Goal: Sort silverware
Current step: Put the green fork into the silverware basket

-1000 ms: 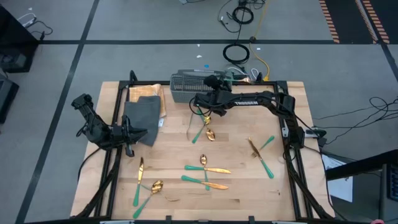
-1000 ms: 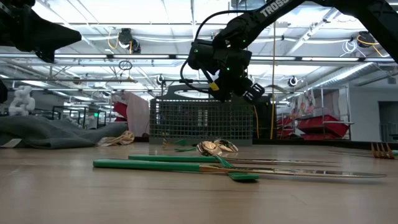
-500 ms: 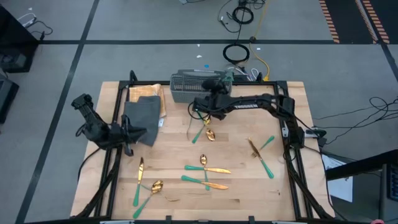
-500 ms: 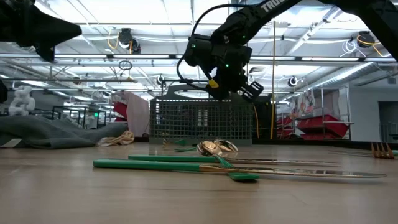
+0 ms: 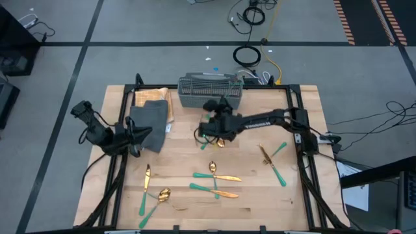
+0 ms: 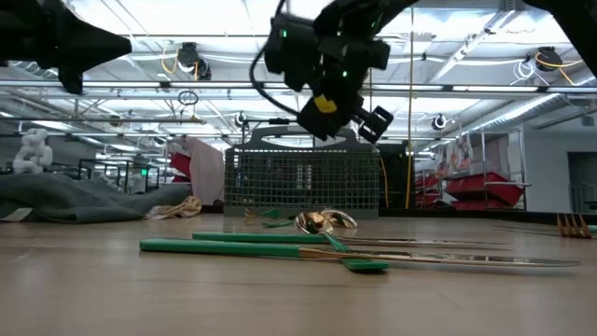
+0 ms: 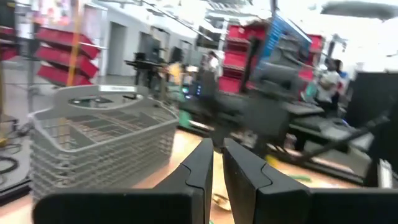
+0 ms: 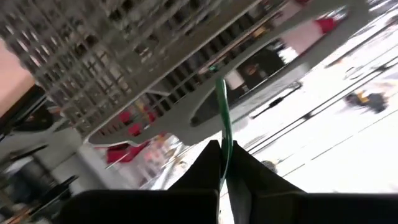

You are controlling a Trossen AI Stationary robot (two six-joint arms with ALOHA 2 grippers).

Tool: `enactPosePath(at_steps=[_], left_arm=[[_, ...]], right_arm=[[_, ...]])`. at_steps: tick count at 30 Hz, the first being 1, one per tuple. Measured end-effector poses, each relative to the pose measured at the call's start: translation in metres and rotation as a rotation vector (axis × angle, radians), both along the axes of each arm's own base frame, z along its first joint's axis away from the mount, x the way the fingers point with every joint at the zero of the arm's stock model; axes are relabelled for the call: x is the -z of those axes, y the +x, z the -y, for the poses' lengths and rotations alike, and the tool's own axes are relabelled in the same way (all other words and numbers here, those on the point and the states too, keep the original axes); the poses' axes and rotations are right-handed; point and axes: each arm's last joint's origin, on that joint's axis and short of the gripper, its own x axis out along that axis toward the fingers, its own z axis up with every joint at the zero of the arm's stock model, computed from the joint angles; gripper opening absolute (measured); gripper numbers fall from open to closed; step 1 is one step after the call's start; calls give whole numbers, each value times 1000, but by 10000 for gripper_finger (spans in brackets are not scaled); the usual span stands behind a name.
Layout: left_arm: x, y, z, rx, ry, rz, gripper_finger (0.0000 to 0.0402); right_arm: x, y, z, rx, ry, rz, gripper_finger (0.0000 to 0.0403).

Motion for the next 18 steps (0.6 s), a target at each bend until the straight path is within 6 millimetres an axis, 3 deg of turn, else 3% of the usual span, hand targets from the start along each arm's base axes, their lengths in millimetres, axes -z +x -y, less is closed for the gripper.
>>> enactPosePath(at_steps=[5,9,11,14,18], left_arm=[[-3,2,-7,-85,-54,46,42],[-4,4,-10,-67,-82,81,42],[-4,5,-11,-65,-90,90,42],[-4,5,-12,-72,-88,92,42],[-2,5,-12,-69,-77,77,42]], right_arm=[[0,1,-55,-135,-1,-9,0],[0,-3,-86,-210,-5,-14,0],[1,-7,-93,-222,-6,-27,0],[-3,-18,-83,-185,-14,-52,0],[-2,-29,-87,-156,-19,79,0]])
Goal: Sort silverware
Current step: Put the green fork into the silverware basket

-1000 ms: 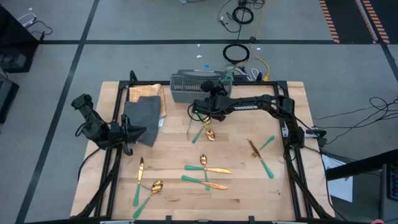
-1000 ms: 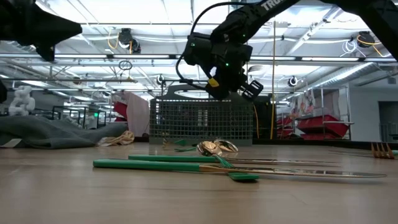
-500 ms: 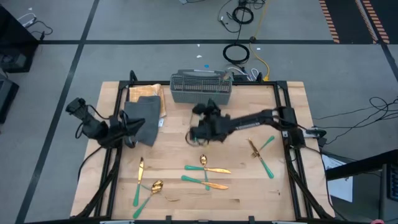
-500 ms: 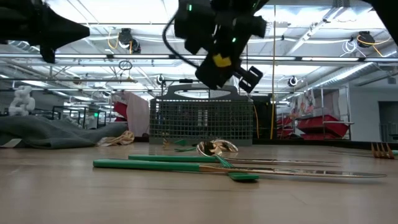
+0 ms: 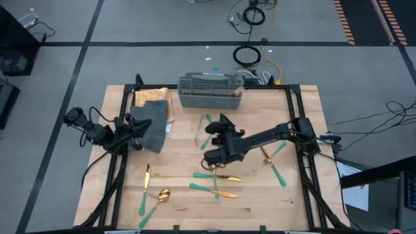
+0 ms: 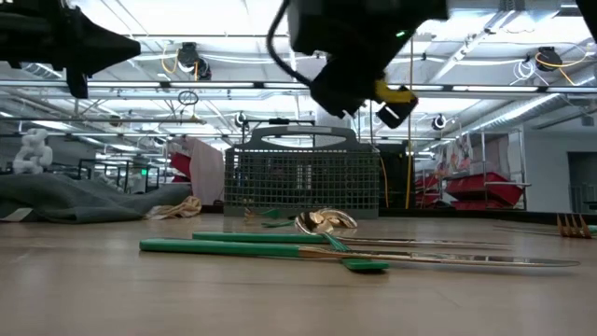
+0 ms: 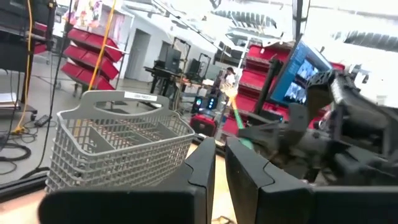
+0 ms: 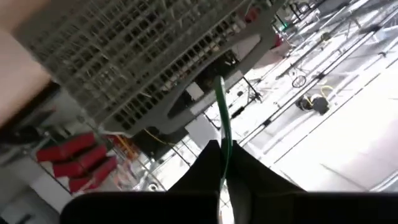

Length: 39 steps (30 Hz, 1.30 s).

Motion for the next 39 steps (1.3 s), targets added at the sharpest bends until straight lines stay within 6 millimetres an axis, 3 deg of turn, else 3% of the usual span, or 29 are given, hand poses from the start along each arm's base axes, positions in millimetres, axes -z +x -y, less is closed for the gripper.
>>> enactPosePath(at_steps=[3,6,8,12,16,21,26,39], left_arm=[[2,1,0,2,9,-20,42],[3,1,1,6,2,-27,42],[4,1,1,6,7,-35,42],[5,1,1,6,11,-42,42],[5,2,1,6,14,-46,42],[7,2,1,5,25,-64,42],[9,2,2,5,38,-86,42],[10,3,2,3,47,-100,42]], right_arm=[[4,-7,-11,22,144,105,0],[9,-12,-14,153,387,264,0],[14,-19,-14,240,451,325,0],[20,-33,-11,442,558,349,0],[26,-31,-8,626,766,366,0],[31,-21,-12,603,929,348,0],[32,-12,-6,529,969,331,0],[34,-8,9,638,1159,301,23]])
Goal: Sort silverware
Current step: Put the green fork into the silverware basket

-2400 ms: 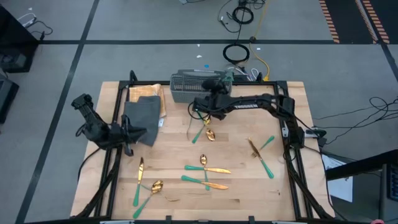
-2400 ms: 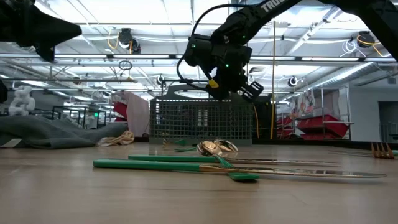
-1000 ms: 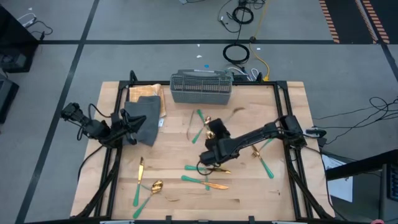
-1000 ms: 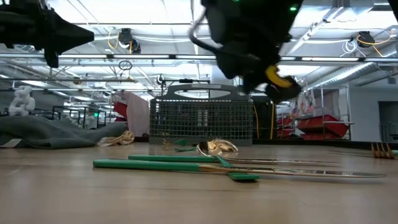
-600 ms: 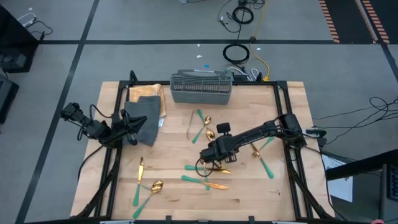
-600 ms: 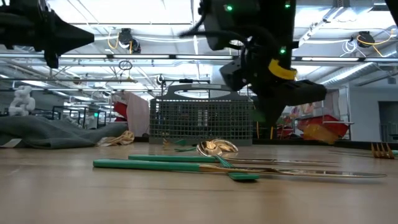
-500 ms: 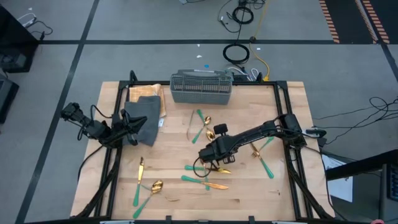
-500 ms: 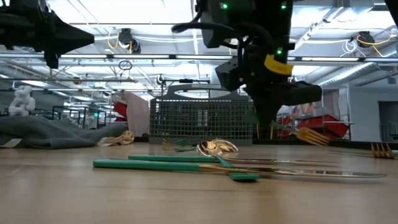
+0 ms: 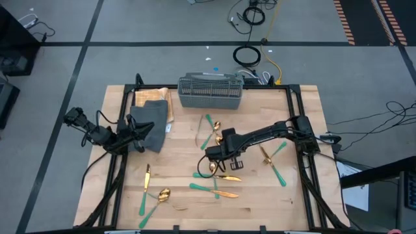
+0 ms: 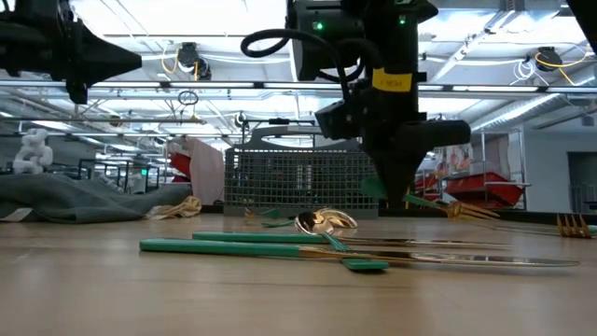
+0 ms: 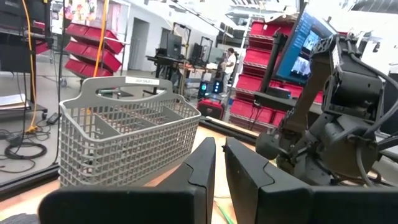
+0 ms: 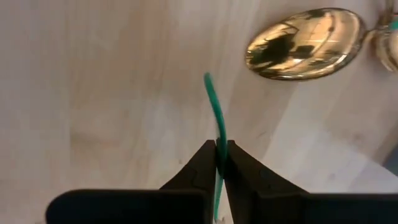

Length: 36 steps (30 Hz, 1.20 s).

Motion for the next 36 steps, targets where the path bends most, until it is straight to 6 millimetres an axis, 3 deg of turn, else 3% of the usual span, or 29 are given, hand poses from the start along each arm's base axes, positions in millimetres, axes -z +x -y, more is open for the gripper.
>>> enactPosePath(at_steps=[23,36], left_arm=[[0,0,0,0,0,0,42],[0,0,0,0,2,-3,42]], right_arm=[[1,2,-3,-32,109,3,29],[-1,-3,1,2,124,-44,118]])
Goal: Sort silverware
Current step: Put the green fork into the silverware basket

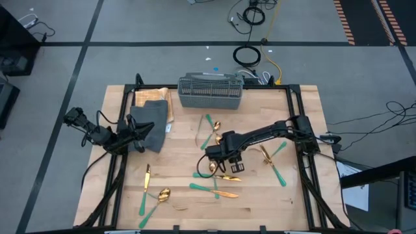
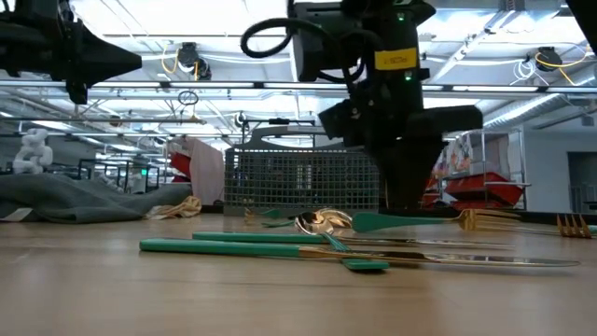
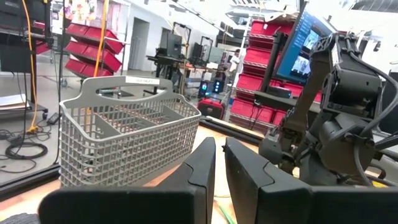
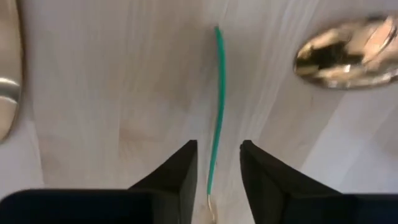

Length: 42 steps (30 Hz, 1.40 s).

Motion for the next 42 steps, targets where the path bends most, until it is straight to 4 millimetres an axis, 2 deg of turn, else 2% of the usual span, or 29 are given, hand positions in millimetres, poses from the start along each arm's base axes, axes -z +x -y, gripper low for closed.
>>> enactPosePath(at_steps=[3,6,9,12,17,22,30,33,36,39,42], left_arm=[[1,0,0,0,7,-11,42],[2,0,0,0,15,-24,42],[2,0,0,0,15,-24,42],[2,0,0,0,15,-24,42],[2,0,0,0,15,-24,42],[2,0,0,0,15,-24,42],[2,0,0,0,15,-24,42],[2,0,0,0,15,-24,42],[2,0,0,0,15,-24,42],[2,0,0,0,16,-25,42],[3,1,0,0,18,-29,42]], right_arm=[[-5,-9,8,33,-15,-78,126],[-11,-26,20,86,-23,-115,128],[-16,-50,32,150,-23,-89,127],[-22,-70,40,223,-14,14,127],[-25,-84,41,302,88,221,126],[-10,-101,38,326,85,165,126],[17,-102,37,310,65,148,119],[28,-101,39,292,40,110,82],[36,-98,40,285,42,77,20],[38,-97,42,307,-3,66,5],[28,-93,39,307,-105,58,2]])
